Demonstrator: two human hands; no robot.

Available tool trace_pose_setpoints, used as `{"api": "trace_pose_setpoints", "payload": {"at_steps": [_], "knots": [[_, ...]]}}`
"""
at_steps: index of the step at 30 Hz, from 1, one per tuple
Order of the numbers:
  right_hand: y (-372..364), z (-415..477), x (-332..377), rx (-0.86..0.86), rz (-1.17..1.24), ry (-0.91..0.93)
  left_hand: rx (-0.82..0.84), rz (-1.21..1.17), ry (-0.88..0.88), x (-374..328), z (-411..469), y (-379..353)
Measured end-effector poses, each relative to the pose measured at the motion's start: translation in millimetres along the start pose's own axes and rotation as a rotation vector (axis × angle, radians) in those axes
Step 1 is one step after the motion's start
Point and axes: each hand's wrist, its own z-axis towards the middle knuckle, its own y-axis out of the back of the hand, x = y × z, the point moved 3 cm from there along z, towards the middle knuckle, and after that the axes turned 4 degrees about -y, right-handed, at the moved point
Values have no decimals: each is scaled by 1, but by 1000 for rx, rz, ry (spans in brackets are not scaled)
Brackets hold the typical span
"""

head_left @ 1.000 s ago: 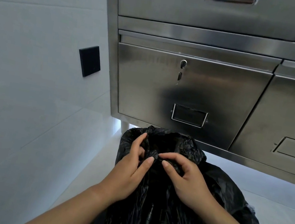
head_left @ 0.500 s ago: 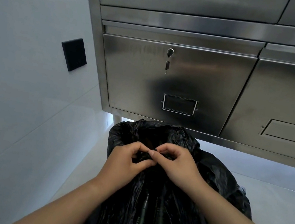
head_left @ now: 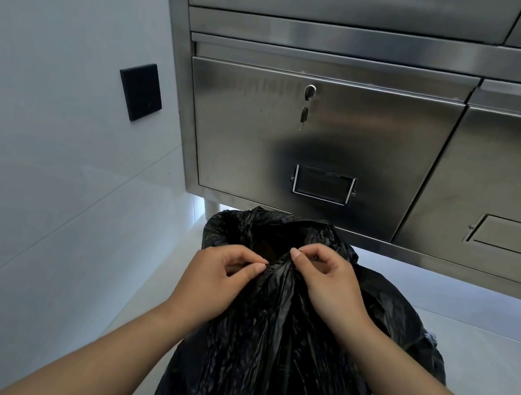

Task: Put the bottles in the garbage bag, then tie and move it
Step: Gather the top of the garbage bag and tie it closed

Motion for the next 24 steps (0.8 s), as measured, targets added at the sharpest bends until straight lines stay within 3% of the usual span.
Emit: {"api": "trace_pose_setpoints", "payload": {"at_steps": [4, 10, 19, 24], "knots": [[1, -1, 1, -13, -74, 43, 8, -28, 3, -5, -4, -7], [0, 0, 4, -34, -58, 56, -36, 143, -57, -12, -7, -21], [3, -3, 3, 169, 16, 111, -62, -40, -102, -13, -8, -13], [11, -4, 8, 327, -169, 152, -81, -3, -18, -6, -2, -10]]}}
